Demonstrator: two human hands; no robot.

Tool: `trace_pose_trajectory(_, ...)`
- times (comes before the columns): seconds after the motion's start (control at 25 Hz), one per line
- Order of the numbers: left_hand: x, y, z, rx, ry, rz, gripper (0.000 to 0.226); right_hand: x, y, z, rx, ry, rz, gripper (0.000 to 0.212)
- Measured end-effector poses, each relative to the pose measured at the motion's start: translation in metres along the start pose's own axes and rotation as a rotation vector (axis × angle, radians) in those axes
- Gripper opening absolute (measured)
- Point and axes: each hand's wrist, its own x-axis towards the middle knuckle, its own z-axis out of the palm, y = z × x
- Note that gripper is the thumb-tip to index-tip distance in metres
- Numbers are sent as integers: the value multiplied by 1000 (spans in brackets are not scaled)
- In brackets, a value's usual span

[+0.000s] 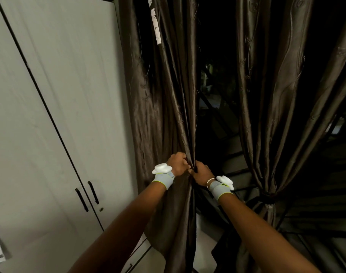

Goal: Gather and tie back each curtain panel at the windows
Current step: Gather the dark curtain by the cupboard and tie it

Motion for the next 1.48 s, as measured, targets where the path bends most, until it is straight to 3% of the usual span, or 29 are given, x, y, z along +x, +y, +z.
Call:
trace_pose_trajectory(0.08,-2,0,-3,61,48,-26,10,-5,-6,-3,-42,13,7,42)
trace_pose_trajectory(0.16,-2,2,-4,145,142,-98,22,-9,-11,-8,-86,15,-18,40)
trace_pose_trajectory(0.28,11,-13,-5,118,123,-201,83,-6,-9,-12,-100,6,-30,38)
trace_pose_trajectory(0.4,27,-35,-9,-179,-52,-150,113,-4,-7,-17,-53,-57,-40,37)
trace_pose_trajectory(0.52,33,-40,-12,-380,-149,-152,90,-2,-6,-21,-44,-112,-51,36)
trace_pose_trajectory(0.64,29,-33,-17,-187,69,-162,56,1,-2,-23,-59,-77,-47,37)
trace_pose_trajectory(0.88,1,-5,-25,159,137,-110,46,-7,3,-26,-267,63,-4,47)
trace_pose_trajectory(1.04,-10,14,-17,271,165,-86,45,-11,-7,-17,-261,127,1,51)
trace_pose_trajectory(1.24,-16,26,-6,302,175,-61,35,-16,-28,-6,-102,-17,-79,67)
trace_pose_trajectory(1.36,-13,19,-10,104,83,-53,30,-17,-27,-8,-71,-12,-62,74)
trace_pose_trajectory(1.48,-6,7,-16,-180,-152,-4,11,-13,-12,-9,-177,48,-48,54)
